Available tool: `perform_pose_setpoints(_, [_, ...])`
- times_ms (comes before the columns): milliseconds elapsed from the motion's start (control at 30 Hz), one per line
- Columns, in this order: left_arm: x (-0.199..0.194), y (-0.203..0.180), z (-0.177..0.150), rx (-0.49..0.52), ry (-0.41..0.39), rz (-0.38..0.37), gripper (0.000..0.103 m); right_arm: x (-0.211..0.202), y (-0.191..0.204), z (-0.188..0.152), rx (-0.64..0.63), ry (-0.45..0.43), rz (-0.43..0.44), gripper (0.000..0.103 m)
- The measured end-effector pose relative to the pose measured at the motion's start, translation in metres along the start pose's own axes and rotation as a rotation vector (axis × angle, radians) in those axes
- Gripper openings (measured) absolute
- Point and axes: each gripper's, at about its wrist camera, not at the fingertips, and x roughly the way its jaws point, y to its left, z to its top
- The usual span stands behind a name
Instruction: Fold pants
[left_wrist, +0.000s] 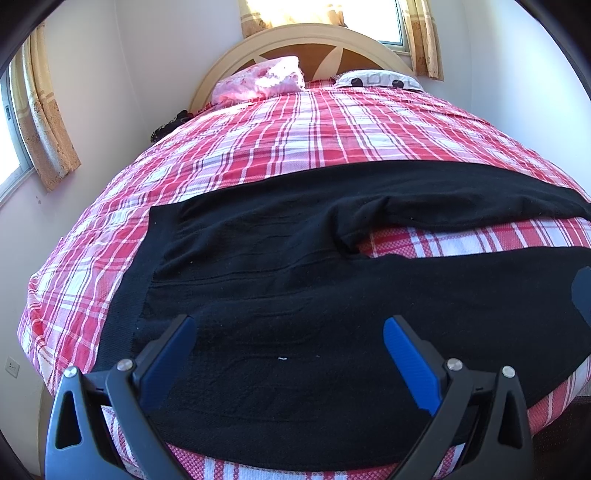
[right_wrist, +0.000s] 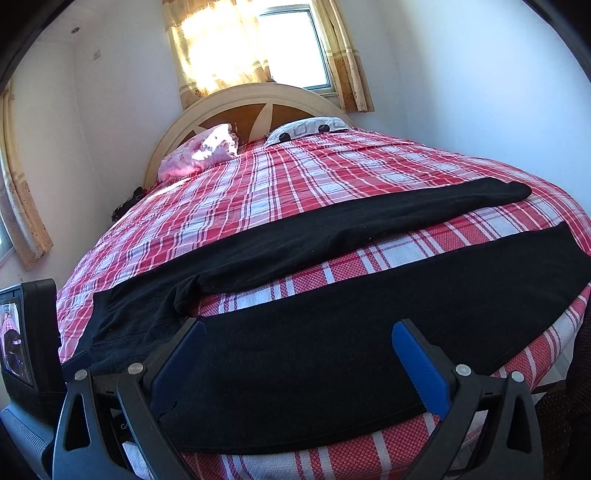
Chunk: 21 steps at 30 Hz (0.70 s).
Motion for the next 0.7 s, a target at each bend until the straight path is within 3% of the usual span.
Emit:
perform_pose_setpoints(467, [0.022, 0.025, 0.016, -0.023, 0.036, 0.015, 0.103, 0.026, 0.002, 0.017, -0.034, 0.046, -0.016, 0.102])
perform_pose_setpoints(700, [0.037, 0.065, 0.035, -0.074, 0.037, 0.045, 0.103, 0.059, 0.028, 0.052, -0.160, 0.120, 0.083, 0.102])
